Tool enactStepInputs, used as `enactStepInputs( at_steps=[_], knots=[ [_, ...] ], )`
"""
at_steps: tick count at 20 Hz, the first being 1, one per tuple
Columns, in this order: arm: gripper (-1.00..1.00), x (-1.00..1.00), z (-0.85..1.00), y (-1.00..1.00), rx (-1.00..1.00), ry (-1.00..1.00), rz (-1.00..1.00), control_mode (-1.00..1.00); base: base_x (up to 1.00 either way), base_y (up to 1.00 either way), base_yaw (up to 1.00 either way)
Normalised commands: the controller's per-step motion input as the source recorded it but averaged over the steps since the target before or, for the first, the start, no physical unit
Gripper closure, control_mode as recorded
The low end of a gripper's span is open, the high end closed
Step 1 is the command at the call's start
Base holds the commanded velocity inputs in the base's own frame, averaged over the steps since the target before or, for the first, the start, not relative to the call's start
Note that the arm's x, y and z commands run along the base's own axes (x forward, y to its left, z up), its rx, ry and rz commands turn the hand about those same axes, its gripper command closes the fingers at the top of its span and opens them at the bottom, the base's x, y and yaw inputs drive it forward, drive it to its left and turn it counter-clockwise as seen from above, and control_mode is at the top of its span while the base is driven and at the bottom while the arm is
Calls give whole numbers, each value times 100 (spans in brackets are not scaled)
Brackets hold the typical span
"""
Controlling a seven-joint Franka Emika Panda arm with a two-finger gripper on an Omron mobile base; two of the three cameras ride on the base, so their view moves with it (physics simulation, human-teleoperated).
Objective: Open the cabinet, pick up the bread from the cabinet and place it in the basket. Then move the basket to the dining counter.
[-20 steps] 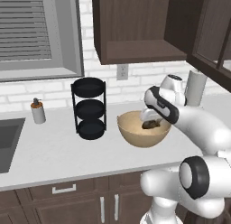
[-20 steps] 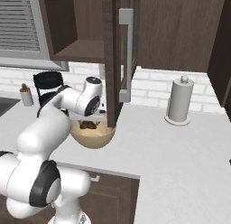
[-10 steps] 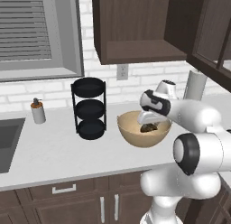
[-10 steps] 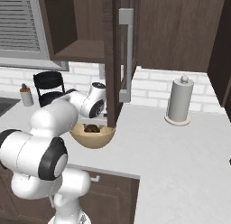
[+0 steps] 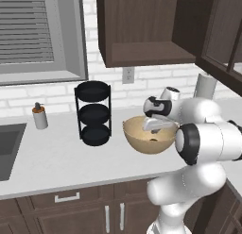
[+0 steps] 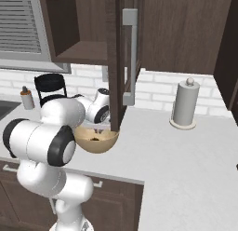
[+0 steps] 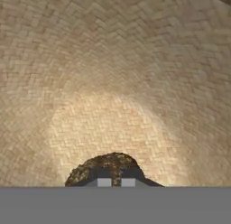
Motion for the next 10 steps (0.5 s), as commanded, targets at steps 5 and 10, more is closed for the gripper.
enactStepInputs(
  at_steps=[5,10],
  knots=[
    [-100,16,-7,0,0,0,0,-100,0,0,0],
    [-100,-23,16,0,0,-2,-4,-100,0,0,0]
  ],
)
